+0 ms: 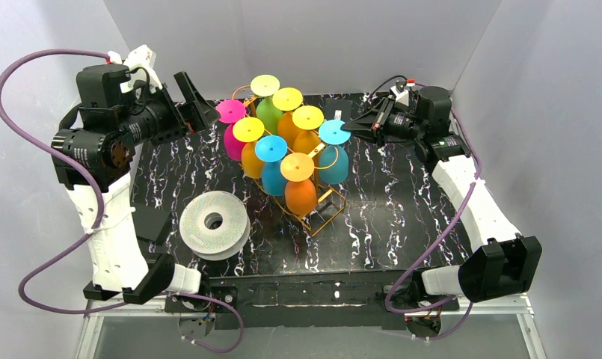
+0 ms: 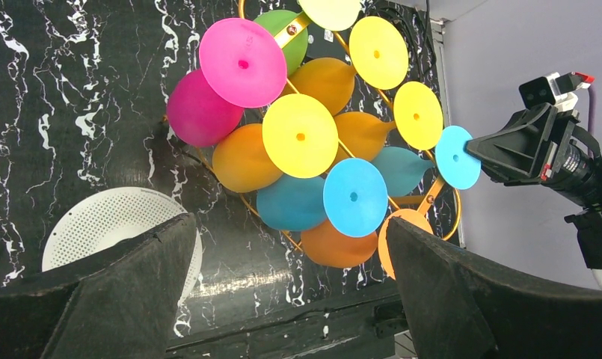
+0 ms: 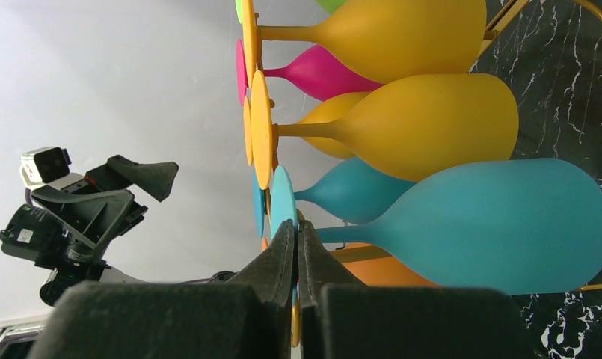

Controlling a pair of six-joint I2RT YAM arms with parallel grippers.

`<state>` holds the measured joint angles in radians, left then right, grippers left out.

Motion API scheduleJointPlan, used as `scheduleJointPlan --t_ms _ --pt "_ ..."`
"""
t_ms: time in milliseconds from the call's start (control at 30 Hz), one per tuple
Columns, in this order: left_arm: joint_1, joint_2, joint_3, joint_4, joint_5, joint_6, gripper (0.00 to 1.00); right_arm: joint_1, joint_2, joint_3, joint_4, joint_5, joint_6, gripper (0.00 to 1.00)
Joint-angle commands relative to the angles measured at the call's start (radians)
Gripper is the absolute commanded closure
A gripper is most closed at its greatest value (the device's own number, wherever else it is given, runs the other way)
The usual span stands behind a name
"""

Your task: Take the wine glass off the wine glass rack

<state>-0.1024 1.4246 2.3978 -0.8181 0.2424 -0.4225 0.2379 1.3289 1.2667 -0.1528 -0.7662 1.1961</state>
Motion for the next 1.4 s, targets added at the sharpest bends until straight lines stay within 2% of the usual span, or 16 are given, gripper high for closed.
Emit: scheduleJointPlan --t_ms 0,1133,1367 --pt "-0.005 -0.025 -0.002 -0.001 0.001 0.013 0.00 0.006 -0.007 0.046 0.061 -0.025 0.008 0.99" --pt "-0.007 -0.051 -0.005 -0.004 0.025 0.005 0.00 -0.035 -0.018 0.099 0.021 0.009 0.013 0.99" --pt "-0.012 -0.061 -0.006 0.013 0.055 0.014 0.00 -0.081 -0.022 0.134 -0.030 0.009 0.000 0.99"
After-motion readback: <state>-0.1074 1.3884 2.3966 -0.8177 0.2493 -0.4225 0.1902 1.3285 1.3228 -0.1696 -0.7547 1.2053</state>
